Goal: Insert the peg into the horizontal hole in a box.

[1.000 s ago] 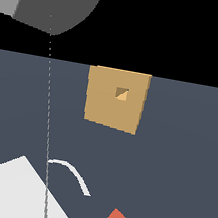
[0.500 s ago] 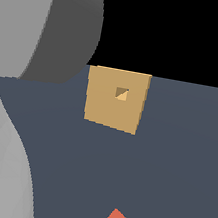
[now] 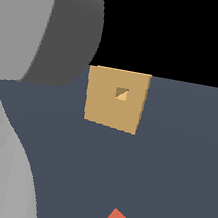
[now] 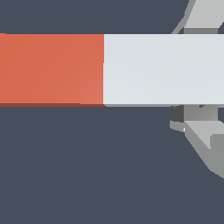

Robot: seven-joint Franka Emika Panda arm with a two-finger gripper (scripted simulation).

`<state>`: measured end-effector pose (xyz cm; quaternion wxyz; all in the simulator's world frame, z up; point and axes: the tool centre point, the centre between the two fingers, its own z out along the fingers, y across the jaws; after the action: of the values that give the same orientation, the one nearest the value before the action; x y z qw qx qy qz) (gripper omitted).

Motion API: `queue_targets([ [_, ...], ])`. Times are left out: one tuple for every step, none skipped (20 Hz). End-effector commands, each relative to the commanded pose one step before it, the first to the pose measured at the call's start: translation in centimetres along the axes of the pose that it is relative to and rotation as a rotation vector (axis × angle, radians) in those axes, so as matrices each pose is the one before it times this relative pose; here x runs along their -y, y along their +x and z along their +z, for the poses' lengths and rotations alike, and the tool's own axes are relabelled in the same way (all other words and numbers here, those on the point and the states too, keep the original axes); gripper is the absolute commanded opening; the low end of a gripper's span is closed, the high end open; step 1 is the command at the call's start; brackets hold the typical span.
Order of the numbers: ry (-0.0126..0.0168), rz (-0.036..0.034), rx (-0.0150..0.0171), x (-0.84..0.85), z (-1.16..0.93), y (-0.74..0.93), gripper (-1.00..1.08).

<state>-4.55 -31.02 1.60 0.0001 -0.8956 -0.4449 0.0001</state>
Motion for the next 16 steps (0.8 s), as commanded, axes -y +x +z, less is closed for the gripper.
queue_targets([
  [-0.00023, -0.00021, -0.00019, -0.006, 0.004, 0.025, -1.0],
  [0.0, 0.0, 0.0, 0.007, -0.015, -0.012, -1.0],
  [0.00018, -0.00043, 0.00013, 0.015, -0.006, 0.031, -1.0],
  [0.00002, -0.00195, 0.00002, 0.053, -0.055, 0.135, -1.0],
  [0.0, -0.0032, 0.0, 0.087, -0.095, 0.221, -1.0],
  [-0.00001, -0.00448, 0.0, 0.122, -0.133, 0.309, -1.0],
  [-0.00001, -0.00576, 0.0, 0.158, -0.171, 0.398, -1.0],
  [-0.00001, -0.00704, 0.0, 0.193, -0.21, 0.487, -1.0],
  [-0.00002, -0.00832, 0.00001, 0.228, -0.248, 0.575, -1.0],
  [-0.00002, -0.00961, 0.00001, 0.263, -0.287, 0.664, -1.0],
  [-0.00002, -0.0109, 0.00002, 0.299, -0.326, 0.753, -1.0],
  [-0.00003, -0.0122, 0.00002, 0.335, -0.365, 0.843, -1.0],
  [-0.00003, -0.01349, 0.00003, 0.37, -0.404, 0.933, -1.0],
  [-0.00004, -0.01481, 0.00004, 0.406, -0.444, 1.024, -1.0],
  [-0.00005, -0.01613, 0.00006, 0.443, -0.484, 1.116, -1.0],
  [-0.00006, -0.01747, 0.00008, 0.48, -0.526, 1.209, -1.0],
])
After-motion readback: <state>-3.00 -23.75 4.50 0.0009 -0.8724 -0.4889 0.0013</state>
